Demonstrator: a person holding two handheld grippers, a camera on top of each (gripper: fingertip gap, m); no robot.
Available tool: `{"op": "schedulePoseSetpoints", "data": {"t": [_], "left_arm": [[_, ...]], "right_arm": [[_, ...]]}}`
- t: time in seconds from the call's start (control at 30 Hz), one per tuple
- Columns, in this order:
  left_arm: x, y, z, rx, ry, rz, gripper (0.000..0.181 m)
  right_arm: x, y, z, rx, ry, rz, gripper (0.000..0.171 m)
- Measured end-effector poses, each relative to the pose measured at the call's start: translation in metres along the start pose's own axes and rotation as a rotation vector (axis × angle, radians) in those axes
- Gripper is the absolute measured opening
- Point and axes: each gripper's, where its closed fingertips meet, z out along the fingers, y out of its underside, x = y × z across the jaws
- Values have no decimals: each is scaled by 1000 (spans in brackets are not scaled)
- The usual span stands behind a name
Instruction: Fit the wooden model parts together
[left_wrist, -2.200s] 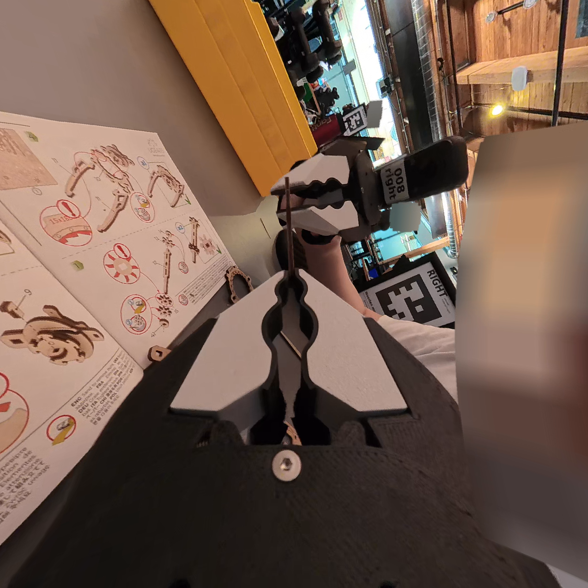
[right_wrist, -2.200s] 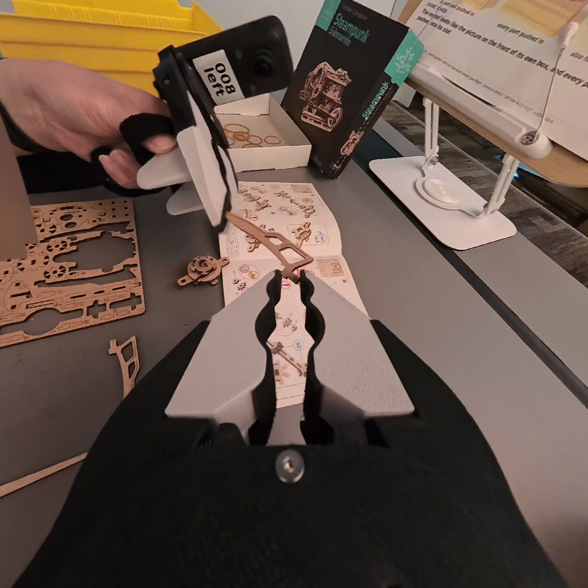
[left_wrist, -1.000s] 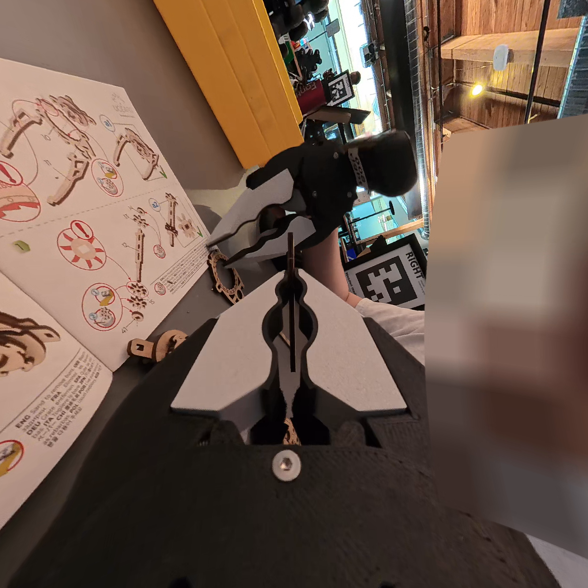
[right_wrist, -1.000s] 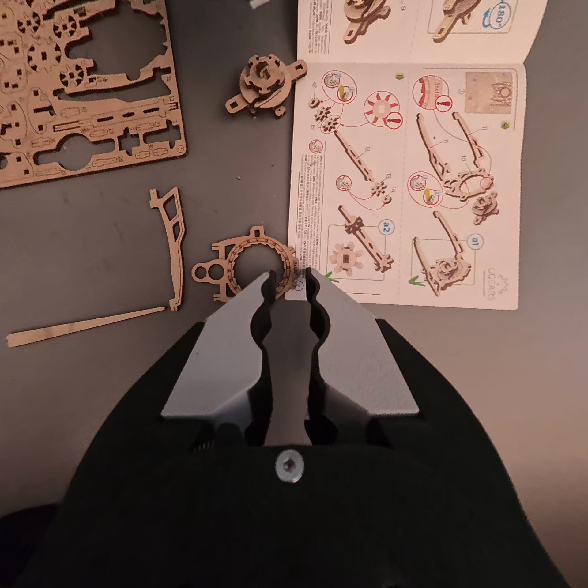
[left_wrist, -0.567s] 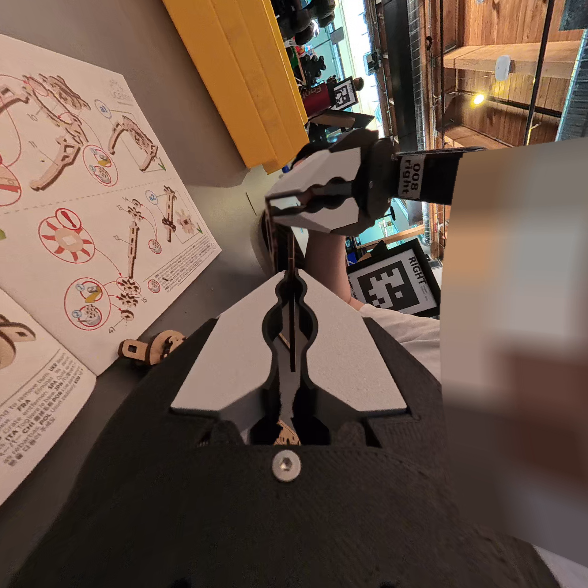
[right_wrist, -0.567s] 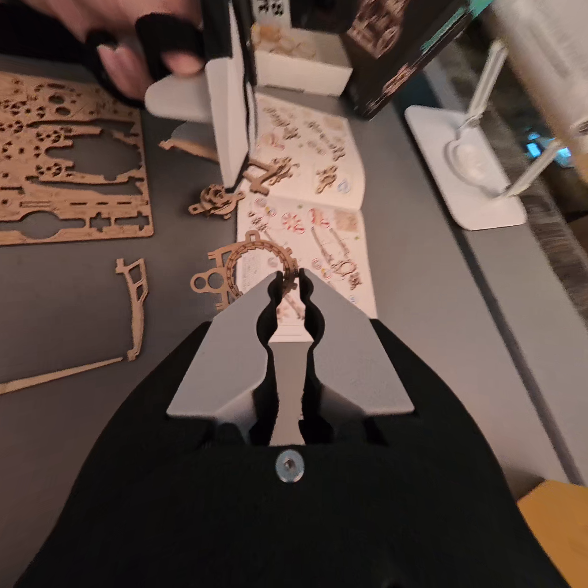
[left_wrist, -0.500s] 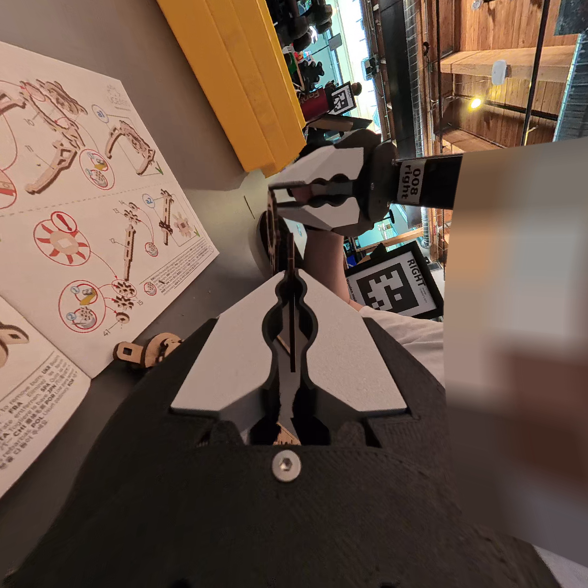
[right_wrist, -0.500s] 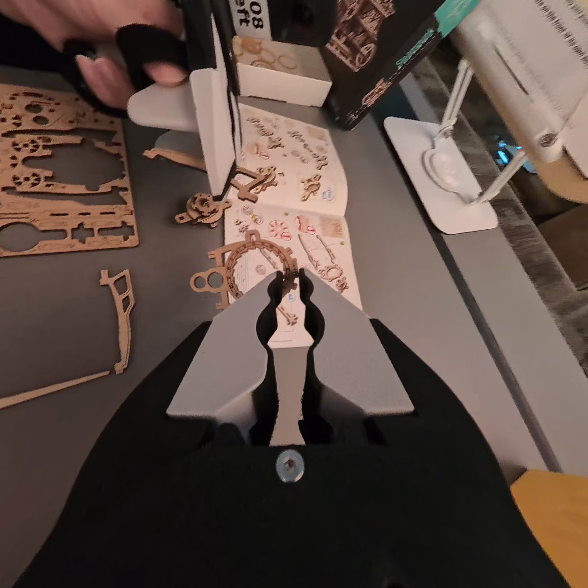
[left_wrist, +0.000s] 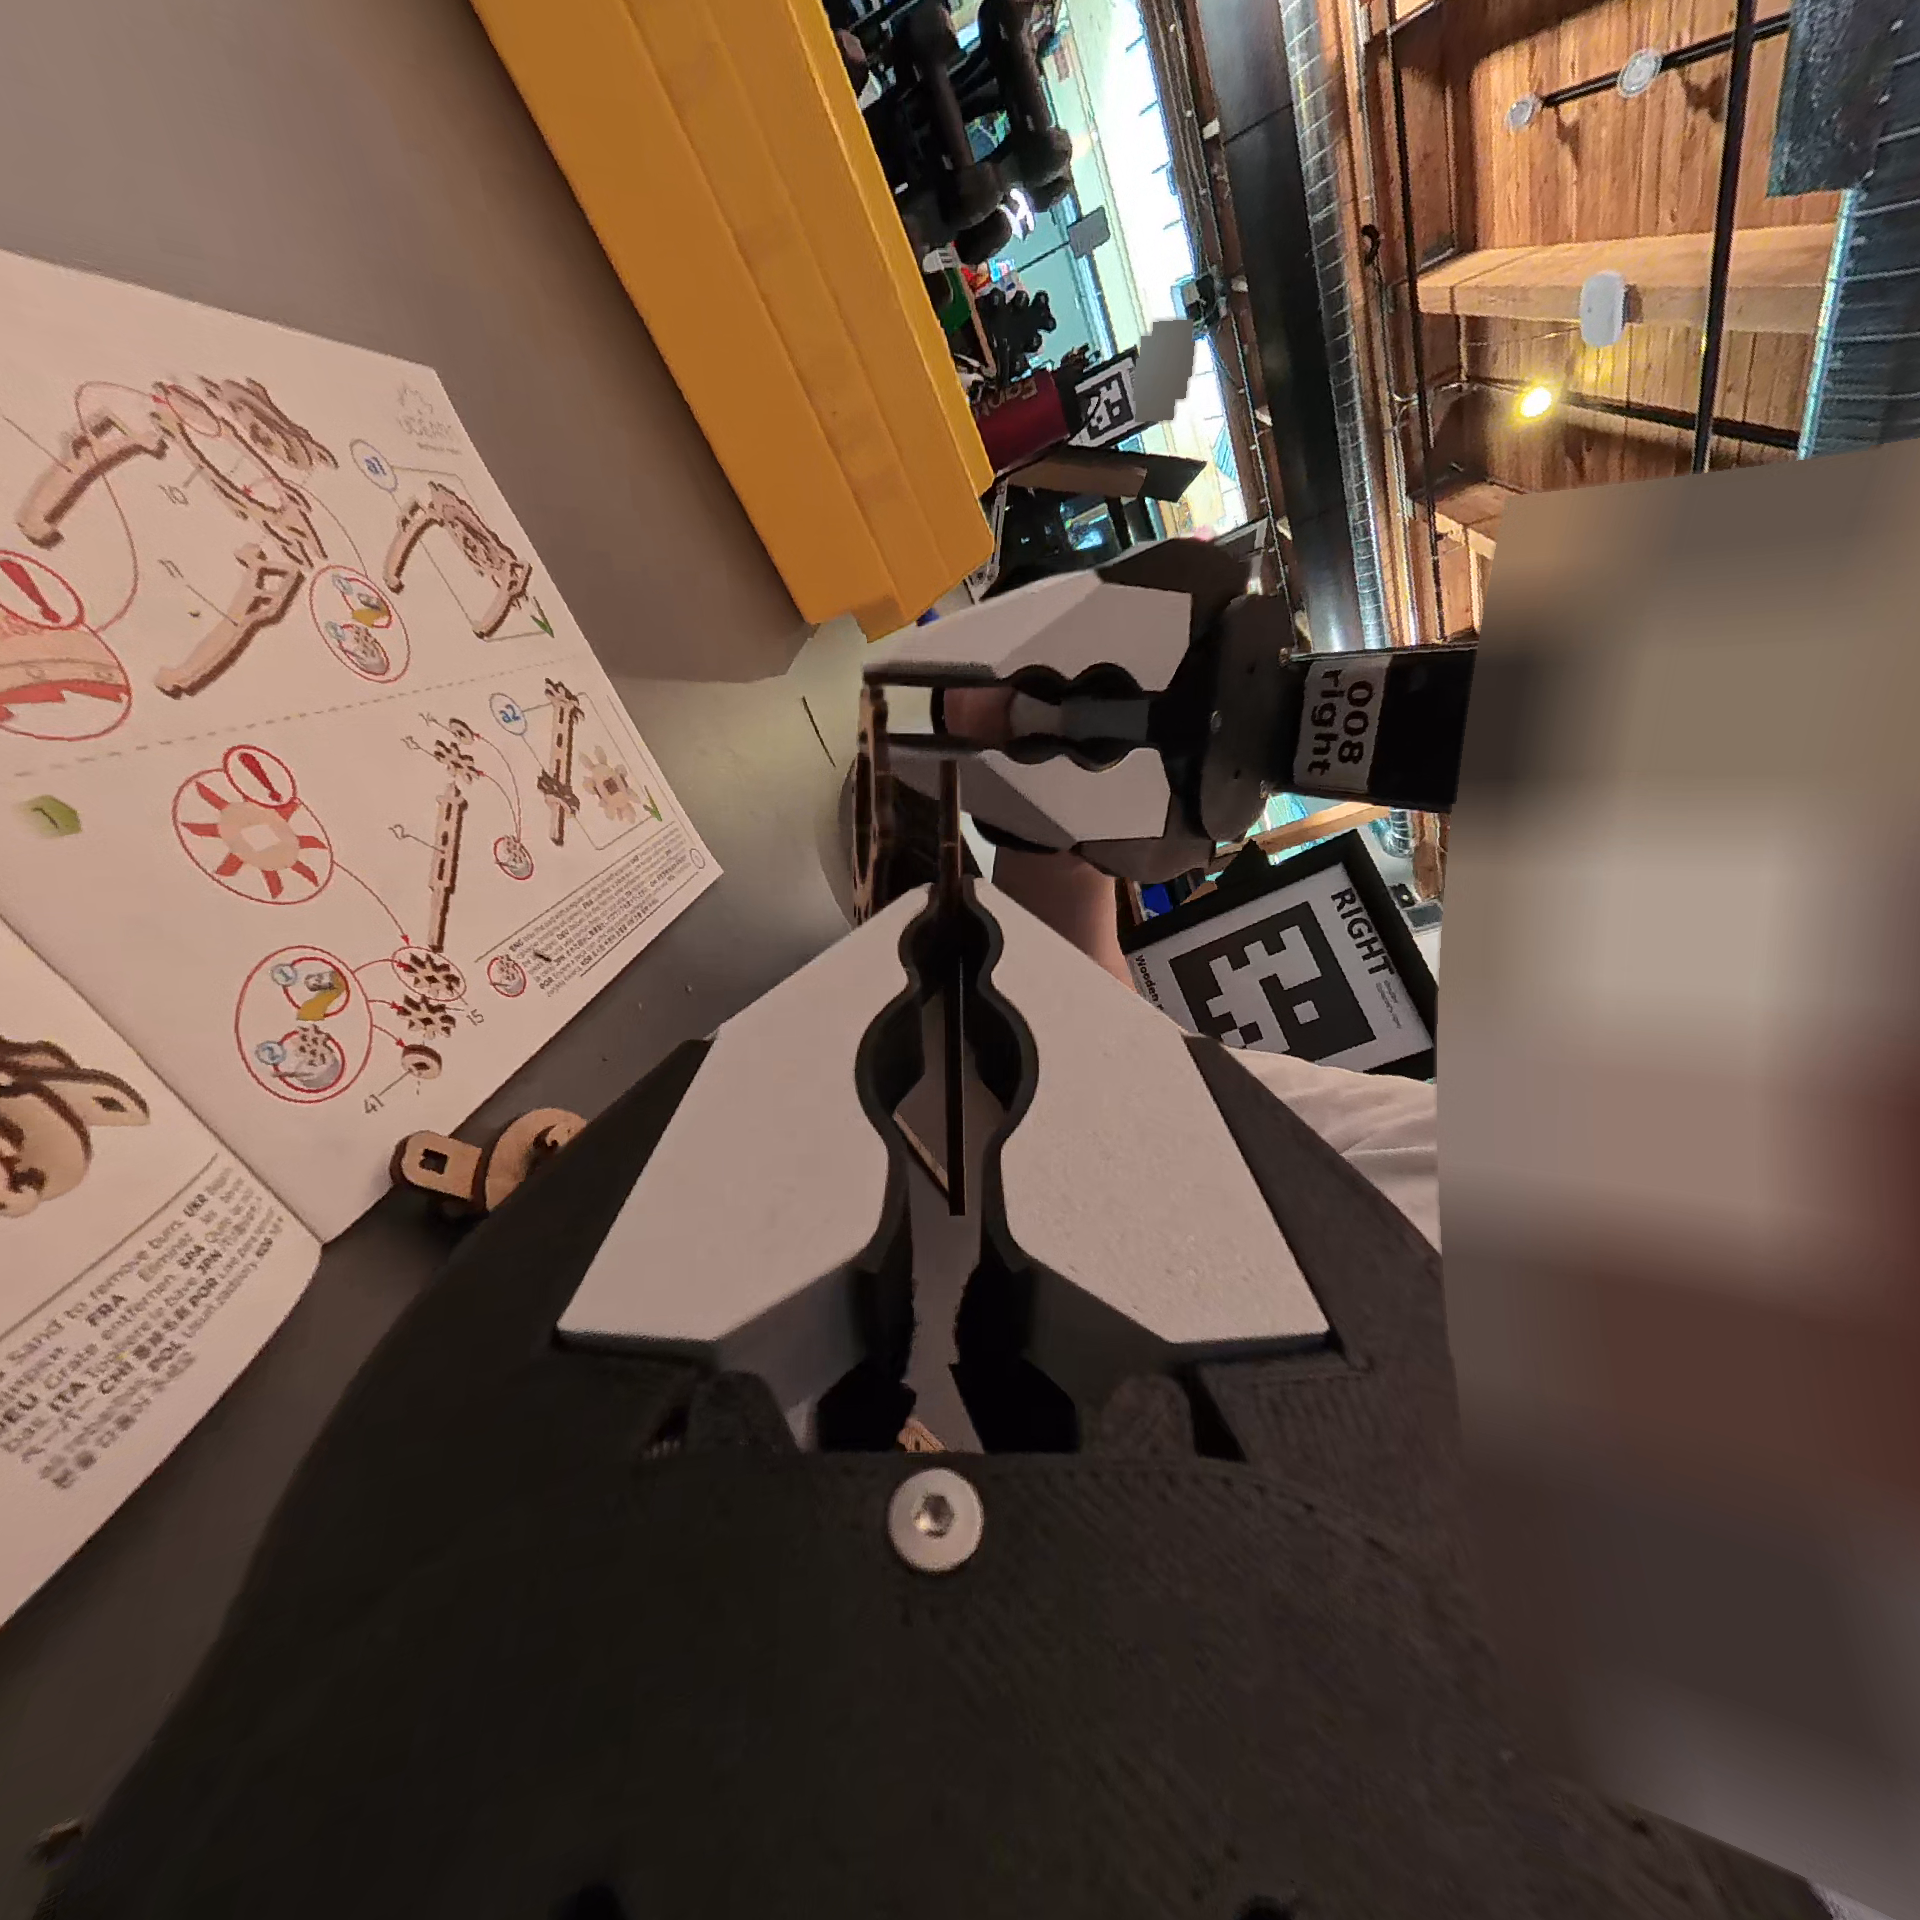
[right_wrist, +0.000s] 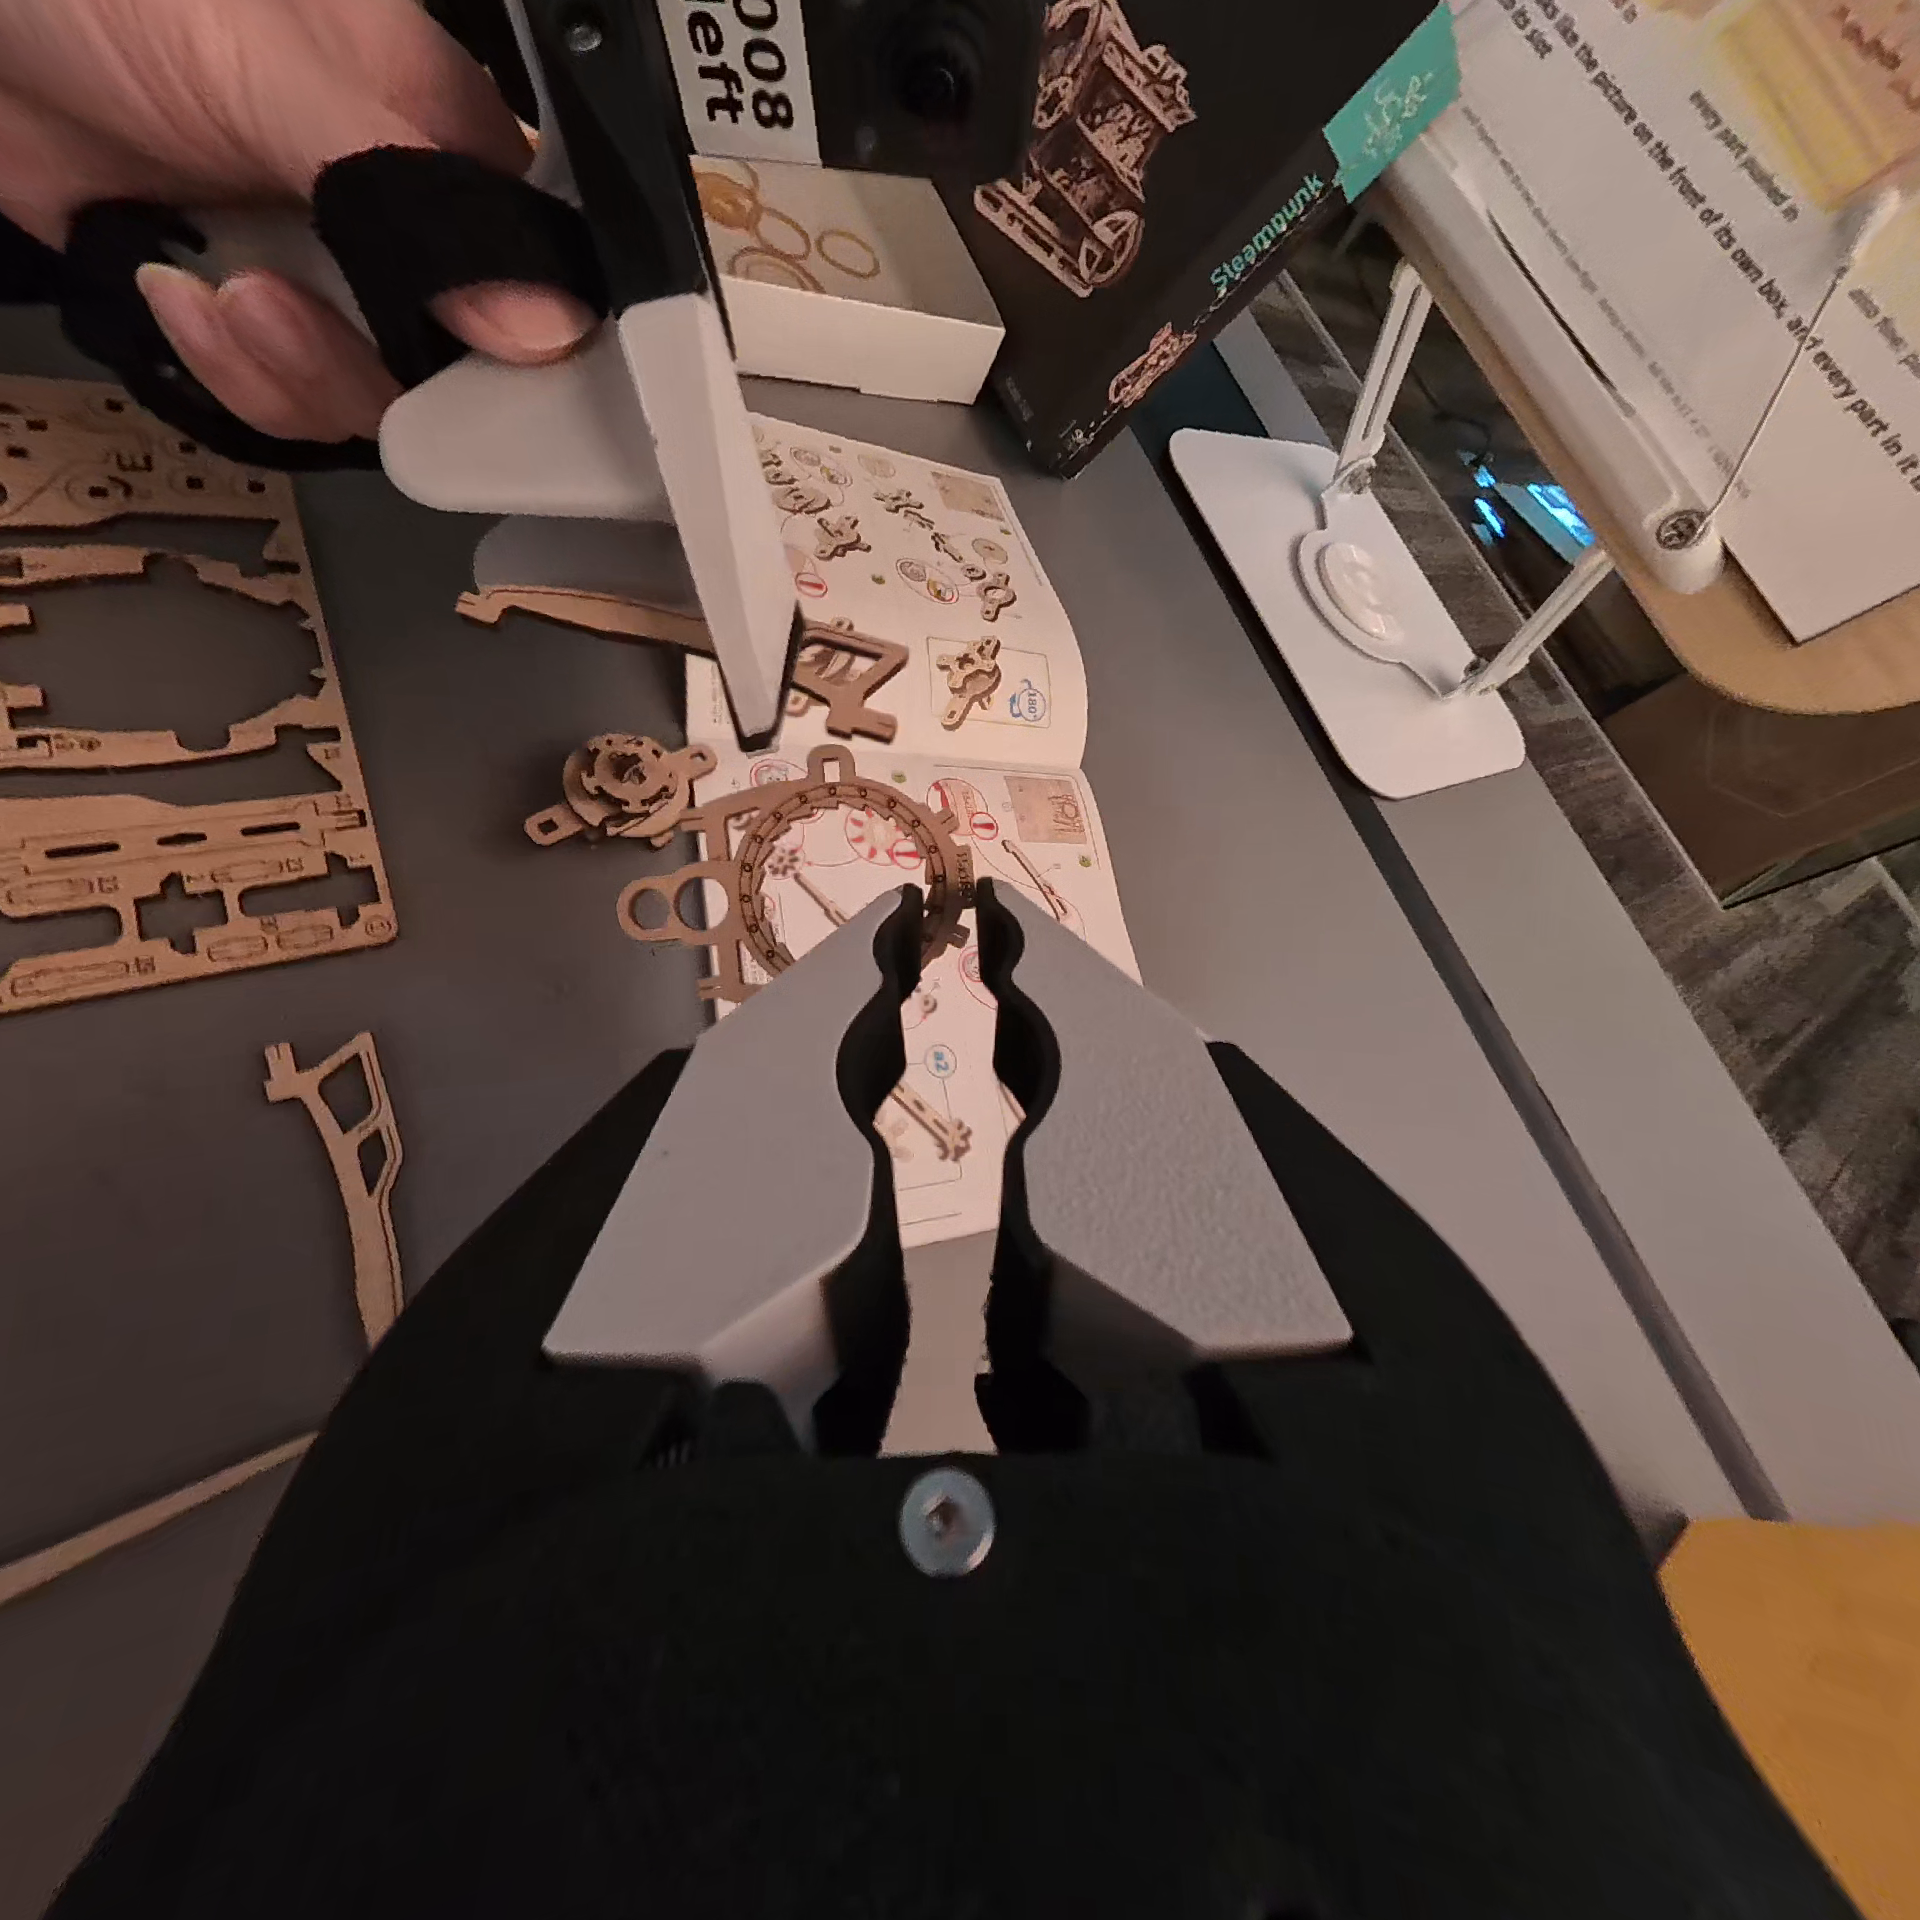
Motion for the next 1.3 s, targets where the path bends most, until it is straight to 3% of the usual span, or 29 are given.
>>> {"op": "schedulePoseSetpoints", "data": {"t": [0.33, 0.47, 0.63, 1.03, 1.3], "left_arm": [[4, 11, 11, -59, -13, 82, 0], [8, 8, 11, -39, -2, 96, 0], [-1, -16, -7, 96, -47, 78, 0], [-10, -15, -8, 97, -118, 94, 0], [-14, -1, 7, 57, -122, 68, 0]], "right_arm": [[0, -10, 2, 23, 29, 75, 9], [2, -9, 2, 12, 51, 57, 9], [9, -12, -3, 31, 93, 42, 9], [14, -20, -9, 57, 142, 69, 9], [7, -24, -8, 82, 72, 161, 9]]}}
